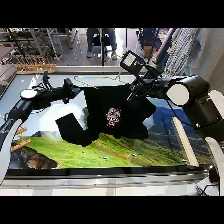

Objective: Fold the clothes and pants, and hang the long-sleeved shirts on hangers.

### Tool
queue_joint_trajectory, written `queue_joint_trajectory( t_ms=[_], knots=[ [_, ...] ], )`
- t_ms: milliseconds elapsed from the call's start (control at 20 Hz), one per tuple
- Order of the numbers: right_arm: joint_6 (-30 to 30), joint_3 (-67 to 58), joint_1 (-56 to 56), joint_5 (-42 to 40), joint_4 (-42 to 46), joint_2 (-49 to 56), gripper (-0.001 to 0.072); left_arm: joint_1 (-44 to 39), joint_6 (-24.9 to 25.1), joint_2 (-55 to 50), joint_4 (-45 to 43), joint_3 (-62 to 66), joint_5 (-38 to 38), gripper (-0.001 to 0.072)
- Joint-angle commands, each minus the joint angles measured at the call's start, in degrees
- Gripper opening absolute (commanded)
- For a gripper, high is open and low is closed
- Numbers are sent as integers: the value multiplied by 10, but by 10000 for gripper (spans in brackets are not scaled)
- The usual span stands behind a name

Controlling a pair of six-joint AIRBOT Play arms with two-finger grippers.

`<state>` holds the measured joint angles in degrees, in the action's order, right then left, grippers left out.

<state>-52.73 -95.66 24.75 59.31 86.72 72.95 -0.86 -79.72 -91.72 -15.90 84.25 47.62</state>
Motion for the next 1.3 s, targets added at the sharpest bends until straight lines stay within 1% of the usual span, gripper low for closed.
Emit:
queue_joint_trajectory(
  t_ms=[0,250,350,550,700,900,1100,1150,1250],
  knots=[
    [14,0,0,6,-23,0,33,0,0,-5,14,1,-2,9],
    [35,0,0,62,-16,0,33,6,4,-5,31,1,-7,9],
    [33,0,0,73,9,0,33,9,6,-5,31,1,-3,9],
    [32,0,-3,136,78,1,33,14,14,-4,31,1,-3,9],
    [43,2,-2,188,122,10,33,15,35,-2,31,1,-3,9],
    [59,2,-2,194,147,31,33,15,61,2,35,1,-3,9],
    [70,26,-2,186,172,44,33,17,98,2,68,1,6,9],
    [66,37,-2,178,177,44,33,17,108,2,70,1,14,9],
    [10,43,-2,139,177,44,33,14,116,0,69,1,19,9]
  ],
)
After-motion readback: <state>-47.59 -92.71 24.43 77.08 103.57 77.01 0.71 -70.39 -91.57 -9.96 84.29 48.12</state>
